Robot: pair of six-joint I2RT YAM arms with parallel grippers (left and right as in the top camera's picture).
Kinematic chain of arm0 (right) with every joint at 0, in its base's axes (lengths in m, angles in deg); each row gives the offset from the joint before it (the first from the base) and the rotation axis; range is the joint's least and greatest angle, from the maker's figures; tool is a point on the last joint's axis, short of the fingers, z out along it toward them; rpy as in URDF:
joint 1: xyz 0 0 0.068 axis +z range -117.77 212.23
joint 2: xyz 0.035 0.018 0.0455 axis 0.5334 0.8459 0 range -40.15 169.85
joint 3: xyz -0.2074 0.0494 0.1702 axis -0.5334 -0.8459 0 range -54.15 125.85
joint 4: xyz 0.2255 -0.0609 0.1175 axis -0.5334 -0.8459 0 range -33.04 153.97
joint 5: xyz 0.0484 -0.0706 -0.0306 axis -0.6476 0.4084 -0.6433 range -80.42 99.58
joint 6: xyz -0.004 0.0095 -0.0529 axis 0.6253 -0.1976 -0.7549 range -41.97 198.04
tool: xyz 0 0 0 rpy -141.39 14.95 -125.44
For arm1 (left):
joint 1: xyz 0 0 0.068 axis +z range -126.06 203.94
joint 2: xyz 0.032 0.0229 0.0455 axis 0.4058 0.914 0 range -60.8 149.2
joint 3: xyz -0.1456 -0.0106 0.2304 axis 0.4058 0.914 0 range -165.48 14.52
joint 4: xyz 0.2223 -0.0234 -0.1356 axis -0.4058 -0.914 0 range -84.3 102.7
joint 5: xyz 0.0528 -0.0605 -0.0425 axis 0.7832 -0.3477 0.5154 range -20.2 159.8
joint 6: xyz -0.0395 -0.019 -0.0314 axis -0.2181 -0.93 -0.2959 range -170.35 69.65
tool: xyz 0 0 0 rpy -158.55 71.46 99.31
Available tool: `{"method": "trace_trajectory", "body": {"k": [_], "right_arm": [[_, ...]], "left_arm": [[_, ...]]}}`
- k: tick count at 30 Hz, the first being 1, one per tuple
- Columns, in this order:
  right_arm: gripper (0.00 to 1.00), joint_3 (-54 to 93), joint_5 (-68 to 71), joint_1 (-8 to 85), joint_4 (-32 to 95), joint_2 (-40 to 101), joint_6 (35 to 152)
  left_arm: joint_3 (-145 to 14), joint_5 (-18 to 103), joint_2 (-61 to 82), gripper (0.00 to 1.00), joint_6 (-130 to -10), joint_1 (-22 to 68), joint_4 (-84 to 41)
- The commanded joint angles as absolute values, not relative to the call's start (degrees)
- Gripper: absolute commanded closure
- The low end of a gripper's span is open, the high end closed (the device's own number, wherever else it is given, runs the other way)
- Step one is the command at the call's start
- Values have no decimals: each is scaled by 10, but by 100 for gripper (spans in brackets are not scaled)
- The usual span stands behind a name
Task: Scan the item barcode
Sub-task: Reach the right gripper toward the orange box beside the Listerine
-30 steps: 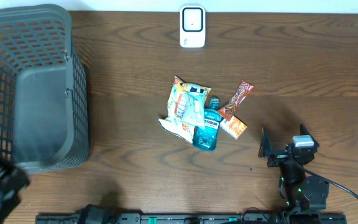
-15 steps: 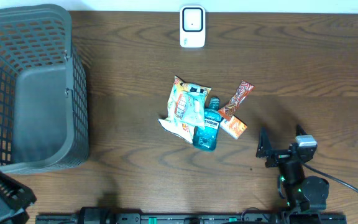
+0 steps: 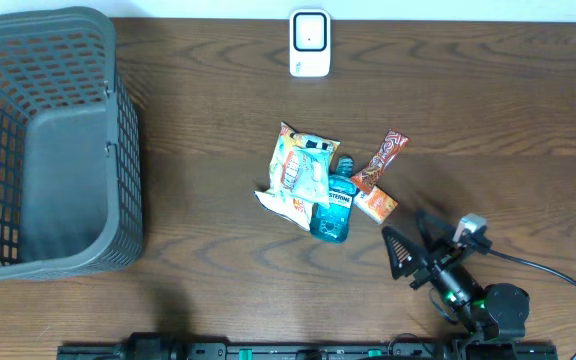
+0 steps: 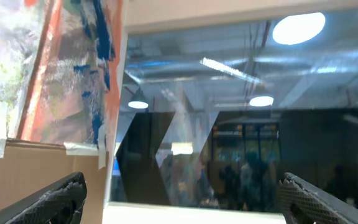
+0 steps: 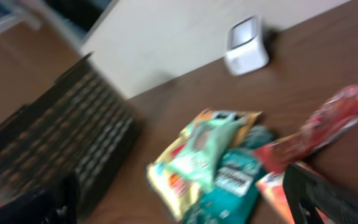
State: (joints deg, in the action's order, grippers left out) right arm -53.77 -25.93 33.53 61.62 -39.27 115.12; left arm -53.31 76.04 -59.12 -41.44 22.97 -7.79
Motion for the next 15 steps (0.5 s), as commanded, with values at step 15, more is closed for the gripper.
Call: {"method": "trace_trajectory", "body": {"k": [15], "right_arm": [[1, -538, -384, 334, 609, -391, 1292]], "left_arm": [[-532, 749, -606, 2, -453, 224, -25]]}}
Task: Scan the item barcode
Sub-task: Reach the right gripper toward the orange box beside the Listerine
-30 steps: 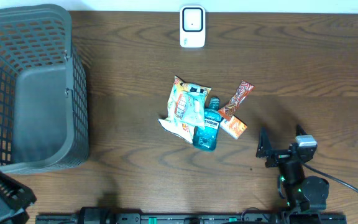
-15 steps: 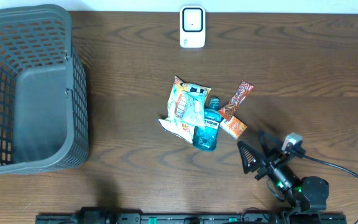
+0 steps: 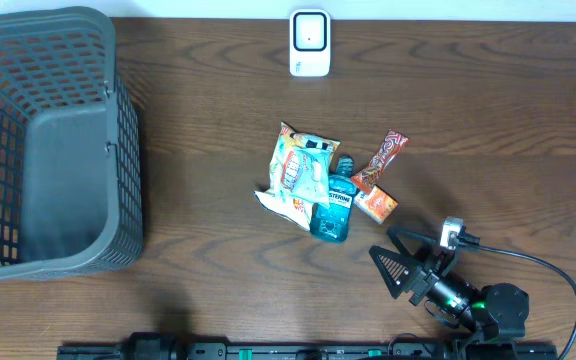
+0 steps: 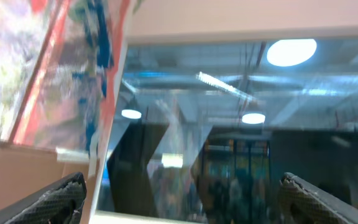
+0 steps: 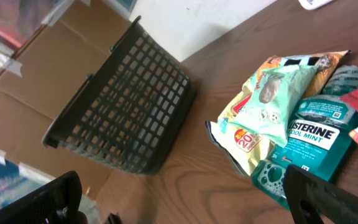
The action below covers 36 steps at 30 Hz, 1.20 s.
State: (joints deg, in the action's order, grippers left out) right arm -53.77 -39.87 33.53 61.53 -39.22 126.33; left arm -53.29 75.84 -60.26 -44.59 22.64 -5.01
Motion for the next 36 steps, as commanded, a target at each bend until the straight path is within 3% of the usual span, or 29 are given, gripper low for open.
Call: {"method": "trace_trajectory", "body": {"k": [1, 8, 16, 26, 31, 36], "right_arm": [[1, -538, -378, 334, 609, -391, 1292], [1, -538, -379, 334, 603, -391, 1241], [1, -538, -329, 334, 606, -376, 1278], [1, -511, -250, 334, 604, -190, 1258], [1, -362, -206, 342, 496, -59, 1145], [1, -157, -15, 426, 314, 66, 1033]], "left_arm": [[-532, 749, -606, 2, -453, 224, -14], [-532, 749, -606, 2, -453, 224, 18], [-531, 749, -606, 2, -453, 260, 15], [-529, 749, -606, 2, -453, 314, 15], [-528, 749, -606, 2, -454, 321, 15], [-527, 749, -606, 2, -484, 327, 15]]}}
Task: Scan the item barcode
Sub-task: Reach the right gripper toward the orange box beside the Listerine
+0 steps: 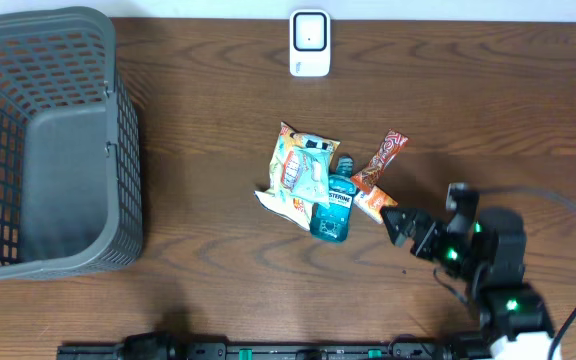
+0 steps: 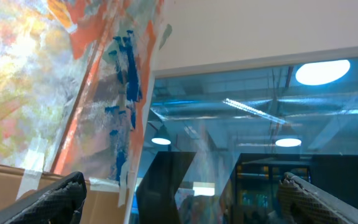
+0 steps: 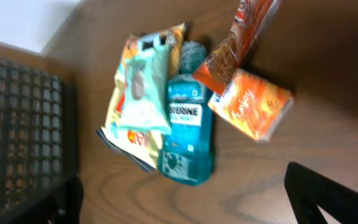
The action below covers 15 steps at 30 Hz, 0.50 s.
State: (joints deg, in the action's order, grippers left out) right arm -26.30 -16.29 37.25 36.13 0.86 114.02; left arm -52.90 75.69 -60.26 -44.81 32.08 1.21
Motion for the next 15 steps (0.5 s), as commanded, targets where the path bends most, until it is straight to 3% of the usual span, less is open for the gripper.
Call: {"method": "trace_trajectory", "body": {"k": [1, 9, 15], "right_arm": [[1, -131, 25, 449, 299, 84, 1021], [1, -27, 339, 649, 214, 239, 984], [8, -27, 439, 706, 193, 365, 938]], "left_arm": [[-526, 749, -606, 2, -499, 327, 15], [-463, 749, -606, 2, -718, 326, 30], [-377, 818, -606, 2, -788, 326, 53]]}}
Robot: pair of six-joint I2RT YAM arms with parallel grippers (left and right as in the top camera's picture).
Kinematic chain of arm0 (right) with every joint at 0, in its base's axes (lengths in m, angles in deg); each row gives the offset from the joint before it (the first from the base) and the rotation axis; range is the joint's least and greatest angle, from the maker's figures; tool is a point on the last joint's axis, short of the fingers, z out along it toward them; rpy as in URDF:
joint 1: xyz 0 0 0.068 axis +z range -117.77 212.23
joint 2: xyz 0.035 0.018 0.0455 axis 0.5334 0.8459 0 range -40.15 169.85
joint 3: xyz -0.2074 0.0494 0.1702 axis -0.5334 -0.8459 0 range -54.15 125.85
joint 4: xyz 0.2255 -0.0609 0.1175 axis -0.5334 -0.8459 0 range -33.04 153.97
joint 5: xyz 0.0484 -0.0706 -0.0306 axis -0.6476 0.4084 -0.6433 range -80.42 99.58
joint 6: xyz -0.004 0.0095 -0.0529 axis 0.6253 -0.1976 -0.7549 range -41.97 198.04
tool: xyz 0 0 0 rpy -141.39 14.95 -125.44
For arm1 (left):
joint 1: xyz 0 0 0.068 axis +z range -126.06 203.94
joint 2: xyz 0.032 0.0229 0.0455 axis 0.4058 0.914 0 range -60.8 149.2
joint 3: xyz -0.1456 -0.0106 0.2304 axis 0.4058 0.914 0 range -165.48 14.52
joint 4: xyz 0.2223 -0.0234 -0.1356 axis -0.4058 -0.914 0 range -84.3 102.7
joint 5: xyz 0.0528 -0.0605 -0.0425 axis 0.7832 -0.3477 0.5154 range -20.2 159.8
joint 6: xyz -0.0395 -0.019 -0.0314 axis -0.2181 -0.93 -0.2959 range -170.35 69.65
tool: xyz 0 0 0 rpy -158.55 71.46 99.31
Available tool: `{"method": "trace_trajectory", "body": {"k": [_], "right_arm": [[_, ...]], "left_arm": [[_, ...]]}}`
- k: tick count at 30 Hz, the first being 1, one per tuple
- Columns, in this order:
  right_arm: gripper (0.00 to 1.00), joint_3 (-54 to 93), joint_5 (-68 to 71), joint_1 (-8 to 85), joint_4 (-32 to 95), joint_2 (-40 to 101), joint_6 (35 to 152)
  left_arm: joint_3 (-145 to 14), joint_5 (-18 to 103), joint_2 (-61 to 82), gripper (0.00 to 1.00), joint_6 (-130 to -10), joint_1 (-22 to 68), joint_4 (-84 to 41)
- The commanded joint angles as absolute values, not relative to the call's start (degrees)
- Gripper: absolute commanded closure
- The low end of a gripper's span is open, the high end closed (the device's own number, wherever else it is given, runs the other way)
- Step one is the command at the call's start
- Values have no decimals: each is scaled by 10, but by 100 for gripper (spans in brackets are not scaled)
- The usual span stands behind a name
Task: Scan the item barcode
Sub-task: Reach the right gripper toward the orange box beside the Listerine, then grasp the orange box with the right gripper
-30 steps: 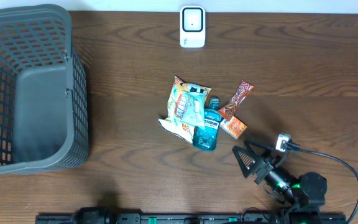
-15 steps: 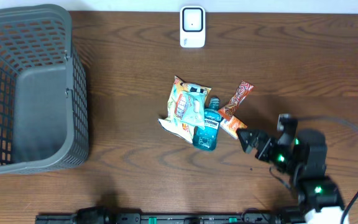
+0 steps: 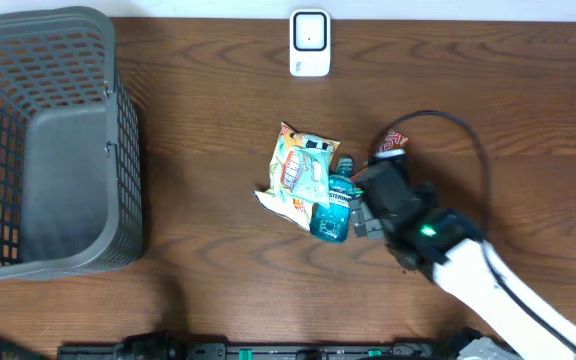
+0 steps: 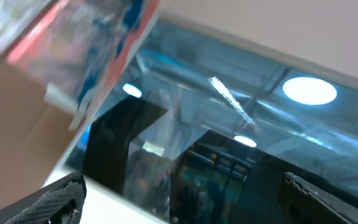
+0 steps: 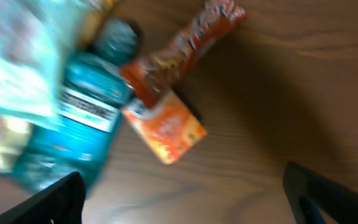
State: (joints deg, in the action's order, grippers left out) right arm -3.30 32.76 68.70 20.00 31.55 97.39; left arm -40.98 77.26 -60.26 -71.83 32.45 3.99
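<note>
A pile of goods lies mid-table: a yellow snack bag (image 3: 303, 172), a teal mouthwash bottle (image 3: 332, 214), a red wrapped bar (image 3: 392, 143) and a small orange box (image 5: 166, 127). In the overhead view my right gripper (image 3: 375, 195) hovers over the orange box and hides it. The right wrist view looks down on the bottle (image 5: 79, 118), the bar (image 5: 188, 40) and the box, with my right gripper (image 5: 185, 205) open and empty. The white scanner (image 3: 309, 42) stands at the table's far edge. My left gripper (image 4: 182, 205) is open, pointing at a window and ceiling lights.
A large dark plastic basket (image 3: 128, 150) fills the table's left end. The right arm's black cable (image 3: 473, 140) loops over the table to the right of the pile.
My right gripper has moved from the table just right of and nearer than the orange box to a spot above it, closer to the pile. The left wrist view has tilted.
My right gripper was open low at the front right of the table, facing the pile and basket. It stayed near there, then stood closer to the orange box, looking down on the pile. Now it is over the box. The left gripper stayed open and off the table.
</note>
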Motion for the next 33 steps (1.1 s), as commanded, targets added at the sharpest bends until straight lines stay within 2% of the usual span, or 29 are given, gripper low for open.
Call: {"method": "trace_trajectory", "body": {"k": [1, 4, 6, 7, 14, 17, 19, 22, 27, 30, 33], "right_arm": [[12, -27, 446, 710, 193, 380, 938], [15, -27, 455, 713, 195, 426, 938], [6, -27, 448, 713, 198, 444, 942], [5, -27, 434, 713, 198, 452, 964], [4, -23, 186, 684, 223, 432, 1188], [1, -23, 110, 674, 257, 422, 1228], [2, -24, 120, 676, 274, 423, 1213], [9, -26, 214, 678, 273, 435, 1170], [12, -26, 359, 679, 245, 446, 1063], [10, -26, 371, 679, 250, 445, 1016], [12, -26, 371, 679, 262, 446, 960]], "left_arm": [[-370, 823, -606, 2, -788, 326, 53], [-355, 823, -606, 2, -788, 326, 40], [-354, 823, -606, 2, -788, 326, 15], [-354, 823, -606, 2, -788, 326, 1], [-353, 823, -606, 2, -788, 326, -51], [-353, 823, -606, 2, -788, 326, -63], [-353, 823, -606, 2, -788, 326, -85], [-353, 823, -606, 2, -788, 326, -109], [-352, 823, -606, 2, -788, 326, -111], [-352, 823, -606, 2, -788, 326, -112], [-352, 823, -606, 2, -788, 326, -114]]}}
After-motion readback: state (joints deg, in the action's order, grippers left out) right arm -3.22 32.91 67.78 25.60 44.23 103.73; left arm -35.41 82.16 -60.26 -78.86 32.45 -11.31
